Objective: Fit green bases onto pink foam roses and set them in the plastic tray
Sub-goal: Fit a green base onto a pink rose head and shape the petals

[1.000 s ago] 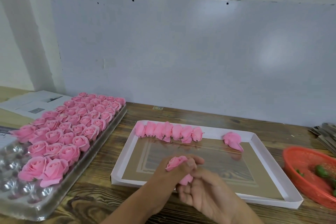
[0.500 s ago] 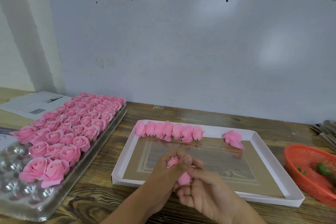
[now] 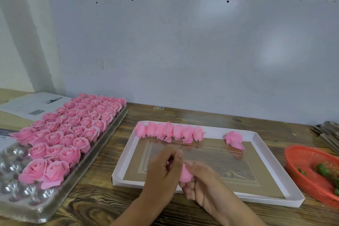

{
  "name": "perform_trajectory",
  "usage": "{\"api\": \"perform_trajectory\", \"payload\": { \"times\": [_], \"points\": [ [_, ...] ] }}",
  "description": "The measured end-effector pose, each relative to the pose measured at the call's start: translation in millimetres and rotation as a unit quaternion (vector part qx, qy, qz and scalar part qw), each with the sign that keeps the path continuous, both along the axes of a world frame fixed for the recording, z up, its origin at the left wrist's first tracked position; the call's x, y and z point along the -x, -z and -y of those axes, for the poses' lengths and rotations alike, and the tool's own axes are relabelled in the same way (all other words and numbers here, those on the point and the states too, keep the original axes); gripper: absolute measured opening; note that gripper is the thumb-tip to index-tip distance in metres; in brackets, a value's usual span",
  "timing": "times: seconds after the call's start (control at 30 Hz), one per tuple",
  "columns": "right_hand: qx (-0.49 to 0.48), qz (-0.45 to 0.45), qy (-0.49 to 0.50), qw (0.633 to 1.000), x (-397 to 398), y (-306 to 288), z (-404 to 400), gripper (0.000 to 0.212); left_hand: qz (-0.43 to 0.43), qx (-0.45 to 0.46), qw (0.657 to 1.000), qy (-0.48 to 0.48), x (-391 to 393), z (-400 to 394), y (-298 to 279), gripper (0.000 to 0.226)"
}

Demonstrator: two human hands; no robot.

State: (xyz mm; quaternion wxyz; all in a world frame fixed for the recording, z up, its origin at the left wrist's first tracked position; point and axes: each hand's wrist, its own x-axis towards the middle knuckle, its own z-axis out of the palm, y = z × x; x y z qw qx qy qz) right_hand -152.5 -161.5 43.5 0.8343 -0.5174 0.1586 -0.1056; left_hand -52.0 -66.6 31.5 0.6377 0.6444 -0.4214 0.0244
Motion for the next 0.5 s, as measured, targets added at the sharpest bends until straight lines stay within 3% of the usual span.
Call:
{"api": "perform_trajectory", "payload": {
  "times": [0.07,0.13,0.2,0.27,0.33,0.43,0.5],
  "points": [
    [0.05,-0.003,0.013,0.999,0.1,0.1,-0.5,0.052,-0.018,-0.003,0.999,-0.029,-1.0,0.7,2.5,0.033],
    [0.168,-0.008,0.015,0.986,2.5,0.3,-2.2,0.04,-0.054,-0.01,0.998,-0.044,-3.5,2.5,4.7,0.042],
    [0.324,-0.028,0.042,0.945,5.3,2.5,-3.2,0.031,-0.081,-0.025,0.994,-0.066,-6.8,5.0,5.0,0.046],
    [0.452,-0.028,0.085,0.887,7.2,5.9,-1.9,0.041,-0.097,-0.04,0.992,-0.074,-8.4,7.0,3.2,0.046],
    [0.469,0.007,0.103,0.877,7.1,6.3,-2.5,0.042,-0.105,-0.049,0.991,-0.069,-8.4,7.1,2.4,0.046],
    [0.435,0.024,0.114,0.893,6.2,10.0,-3.6,0.037,-0.089,-0.043,0.993,-0.069,-6.7,4.9,2.5,0.045],
    [0.374,0.008,0.106,0.921,5.6,8.3,-8.0,0.017,-0.042,-0.041,0.995,-0.084,-4.8,3.6,4.3,0.044]
  ]
}}
